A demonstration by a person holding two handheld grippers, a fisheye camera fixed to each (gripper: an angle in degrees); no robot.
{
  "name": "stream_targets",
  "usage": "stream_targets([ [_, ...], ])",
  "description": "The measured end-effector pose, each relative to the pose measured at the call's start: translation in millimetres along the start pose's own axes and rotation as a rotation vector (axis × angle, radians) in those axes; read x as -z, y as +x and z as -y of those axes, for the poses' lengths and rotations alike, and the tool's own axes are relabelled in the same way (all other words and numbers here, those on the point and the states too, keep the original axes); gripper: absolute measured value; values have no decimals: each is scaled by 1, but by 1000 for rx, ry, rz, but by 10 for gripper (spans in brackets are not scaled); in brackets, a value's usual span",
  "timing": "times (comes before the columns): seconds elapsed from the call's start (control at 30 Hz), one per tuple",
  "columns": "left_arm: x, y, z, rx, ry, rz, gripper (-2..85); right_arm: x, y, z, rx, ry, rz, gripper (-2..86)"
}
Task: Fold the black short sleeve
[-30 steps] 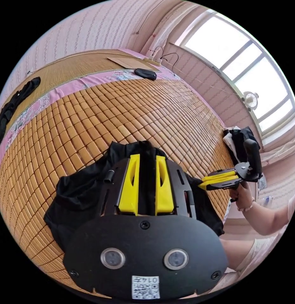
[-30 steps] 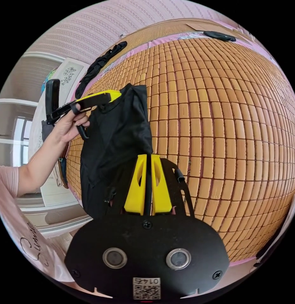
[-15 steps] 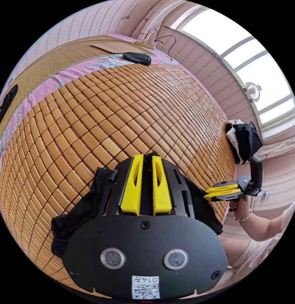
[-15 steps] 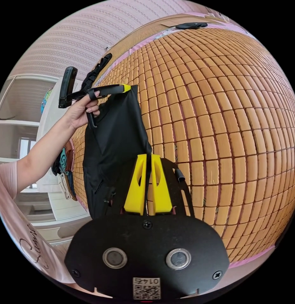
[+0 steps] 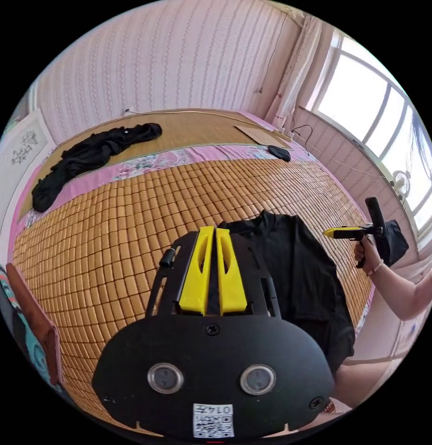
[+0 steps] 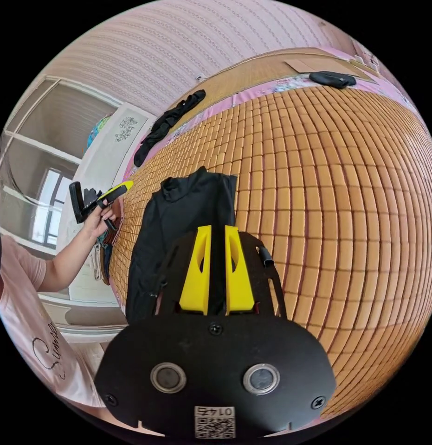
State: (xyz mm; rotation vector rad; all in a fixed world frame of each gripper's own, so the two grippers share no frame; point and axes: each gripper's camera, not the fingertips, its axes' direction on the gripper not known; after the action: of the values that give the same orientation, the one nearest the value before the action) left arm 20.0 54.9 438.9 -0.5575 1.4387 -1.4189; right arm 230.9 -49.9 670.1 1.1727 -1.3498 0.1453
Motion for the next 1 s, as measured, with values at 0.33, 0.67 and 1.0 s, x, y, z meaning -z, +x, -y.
stream_targets([
  [0.33,0,-79,-54,272,-69,-131,104,-59,-8,80,100,-178,-68,82],
  [0.67,-22,-68,-12,127,-253,-49,-5,-39,-1,95,61,-181,-43,9],
  [1.0,24,-74,52,176,-121,14,-10,0,10,138,-15,-63,-34,7],
])
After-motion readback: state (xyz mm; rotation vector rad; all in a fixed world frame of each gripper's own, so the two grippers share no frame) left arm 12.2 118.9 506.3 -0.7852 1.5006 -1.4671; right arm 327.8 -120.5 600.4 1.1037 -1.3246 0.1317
